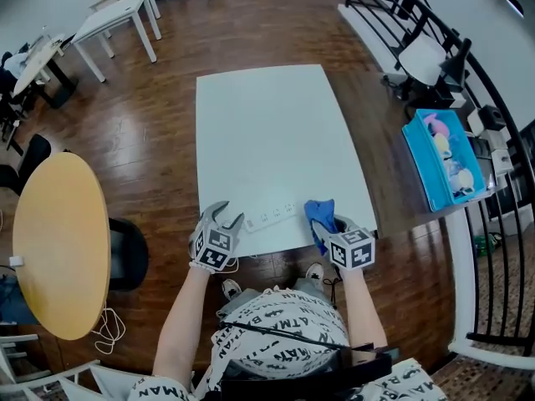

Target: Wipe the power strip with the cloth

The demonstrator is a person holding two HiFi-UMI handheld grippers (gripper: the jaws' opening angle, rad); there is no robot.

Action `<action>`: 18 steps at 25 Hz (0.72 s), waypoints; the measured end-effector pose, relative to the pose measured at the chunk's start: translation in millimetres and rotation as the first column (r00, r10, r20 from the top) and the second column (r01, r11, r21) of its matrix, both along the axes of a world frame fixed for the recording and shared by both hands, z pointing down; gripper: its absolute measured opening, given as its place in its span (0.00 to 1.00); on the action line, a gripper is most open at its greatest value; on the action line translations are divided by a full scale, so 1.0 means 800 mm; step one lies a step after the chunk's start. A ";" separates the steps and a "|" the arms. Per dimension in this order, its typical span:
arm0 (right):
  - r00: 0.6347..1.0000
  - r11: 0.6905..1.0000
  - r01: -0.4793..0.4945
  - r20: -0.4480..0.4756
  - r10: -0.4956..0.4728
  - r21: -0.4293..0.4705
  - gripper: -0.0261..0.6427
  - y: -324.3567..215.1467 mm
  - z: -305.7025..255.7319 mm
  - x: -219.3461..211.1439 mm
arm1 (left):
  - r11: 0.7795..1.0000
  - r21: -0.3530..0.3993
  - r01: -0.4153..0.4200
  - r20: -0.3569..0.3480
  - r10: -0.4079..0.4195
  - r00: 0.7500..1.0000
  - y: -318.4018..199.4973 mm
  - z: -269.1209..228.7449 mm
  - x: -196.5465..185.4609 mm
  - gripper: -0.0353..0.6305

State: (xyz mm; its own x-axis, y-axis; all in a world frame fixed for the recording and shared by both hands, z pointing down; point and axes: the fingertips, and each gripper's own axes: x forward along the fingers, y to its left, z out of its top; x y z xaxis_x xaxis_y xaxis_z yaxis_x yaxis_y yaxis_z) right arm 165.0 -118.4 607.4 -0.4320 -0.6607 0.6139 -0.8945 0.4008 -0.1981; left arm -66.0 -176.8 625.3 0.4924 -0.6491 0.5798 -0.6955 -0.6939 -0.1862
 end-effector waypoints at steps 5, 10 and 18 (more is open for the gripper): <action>1.000 1.000 0.007 0.009 -0.007 -0.001 0.24 -0.005 0.003 -0.019 | 0.940 -0.110 0.322 -0.269 -0.340 0.901 0.006 -0.046 -0.046 0.05; 1.000 1.000 0.018 -0.002 -0.018 0.013 0.24 -0.005 -0.003 -0.034 | 0.918 -0.147 0.368 -0.282 -0.395 0.874 0.031 -0.047 -0.039 0.05; 1.000 0.999 0.029 -0.008 -0.028 0.017 0.24 -0.006 -0.012 -0.037 | 0.911 -0.195 0.363 -0.297 -0.408 0.864 0.038 -0.035 -0.014 0.05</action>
